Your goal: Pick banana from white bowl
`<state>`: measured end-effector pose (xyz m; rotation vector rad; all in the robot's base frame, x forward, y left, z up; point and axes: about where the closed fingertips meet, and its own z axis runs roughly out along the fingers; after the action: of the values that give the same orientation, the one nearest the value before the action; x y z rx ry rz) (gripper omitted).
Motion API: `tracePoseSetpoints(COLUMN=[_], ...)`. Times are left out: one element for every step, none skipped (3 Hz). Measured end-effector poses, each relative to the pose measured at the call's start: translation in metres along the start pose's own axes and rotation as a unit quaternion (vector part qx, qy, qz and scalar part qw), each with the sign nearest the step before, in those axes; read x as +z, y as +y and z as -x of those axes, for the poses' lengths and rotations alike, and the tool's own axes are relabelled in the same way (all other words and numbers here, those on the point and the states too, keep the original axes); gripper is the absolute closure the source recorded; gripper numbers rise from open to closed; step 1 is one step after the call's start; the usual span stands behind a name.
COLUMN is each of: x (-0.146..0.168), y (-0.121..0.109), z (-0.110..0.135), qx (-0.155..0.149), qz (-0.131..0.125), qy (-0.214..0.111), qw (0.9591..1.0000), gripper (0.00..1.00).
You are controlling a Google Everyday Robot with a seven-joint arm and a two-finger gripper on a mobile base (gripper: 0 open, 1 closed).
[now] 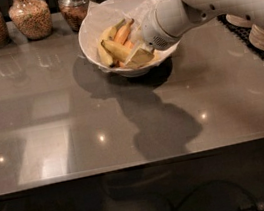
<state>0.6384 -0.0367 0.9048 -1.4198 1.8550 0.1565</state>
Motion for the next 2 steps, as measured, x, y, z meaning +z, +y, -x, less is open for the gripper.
tracePoseSetpoints(x=[0.0041,0.0123], y=[-0.0014,-0.0009], z=[-0.0015,-0.0082], qx=[0.003,0.005], qz=[0.001,0.003], qy=[0.002,0.005], qw=[1.0,1.0], gripper=[0.55,0.73])
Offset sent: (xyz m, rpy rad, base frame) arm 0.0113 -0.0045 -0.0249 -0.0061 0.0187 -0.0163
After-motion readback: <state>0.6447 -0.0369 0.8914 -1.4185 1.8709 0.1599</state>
